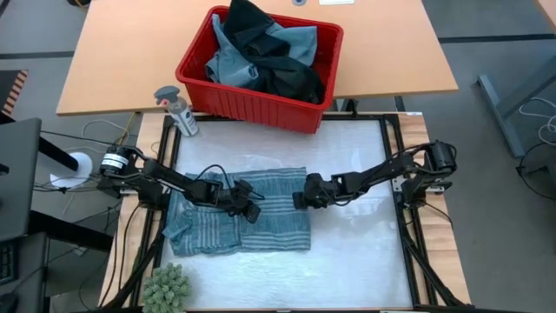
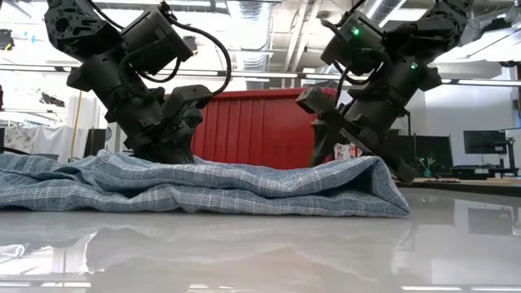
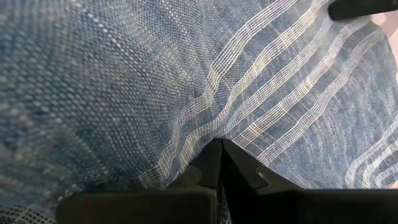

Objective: Fold Laundry from Bin
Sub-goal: Fold the light blue shirt

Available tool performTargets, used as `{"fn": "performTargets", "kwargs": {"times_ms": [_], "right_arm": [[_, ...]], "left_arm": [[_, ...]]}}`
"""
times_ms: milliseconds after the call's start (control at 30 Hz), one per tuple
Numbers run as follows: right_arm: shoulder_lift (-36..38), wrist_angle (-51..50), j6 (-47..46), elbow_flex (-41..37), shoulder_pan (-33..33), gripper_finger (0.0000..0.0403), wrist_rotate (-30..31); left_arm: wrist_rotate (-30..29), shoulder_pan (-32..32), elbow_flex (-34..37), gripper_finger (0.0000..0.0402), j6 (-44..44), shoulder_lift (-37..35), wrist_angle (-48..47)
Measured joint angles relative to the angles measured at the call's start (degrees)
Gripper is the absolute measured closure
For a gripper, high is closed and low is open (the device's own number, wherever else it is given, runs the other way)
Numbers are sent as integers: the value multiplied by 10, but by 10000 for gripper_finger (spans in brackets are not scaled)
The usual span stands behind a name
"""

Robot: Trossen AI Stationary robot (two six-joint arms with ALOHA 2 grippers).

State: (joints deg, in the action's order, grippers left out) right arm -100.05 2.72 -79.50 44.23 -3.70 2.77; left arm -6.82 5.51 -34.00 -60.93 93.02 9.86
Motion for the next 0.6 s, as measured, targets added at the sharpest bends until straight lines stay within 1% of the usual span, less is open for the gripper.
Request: {"fn": "performTargets", "kwargs": {"times_ms": [67,200,233,333,400,500,600], "right_arm": [[0,-10,0,0,2,227,-3],[-2,-16,20,-1,6,356,-7],[-2,-17,28,-1,8,363,-10],[4,-20,30,-1,9,361,-15],[14,-30,27,-1,8,361,-15],[40,-83,15,-1,5,361,-7],[70,-162,13,-2,3,361,6]], "left_arm": [[-1,0,0,401,0,0,0],[-11,0,0,401,0,1,5],[-13,0,0,401,-3,1,5],[-14,-3,0,401,-9,1,21],[-3,-8,0,401,-10,1,36],[32,-15,1,401,-11,-2,63],[58,-20,1,401,-18,-16,84]]}}
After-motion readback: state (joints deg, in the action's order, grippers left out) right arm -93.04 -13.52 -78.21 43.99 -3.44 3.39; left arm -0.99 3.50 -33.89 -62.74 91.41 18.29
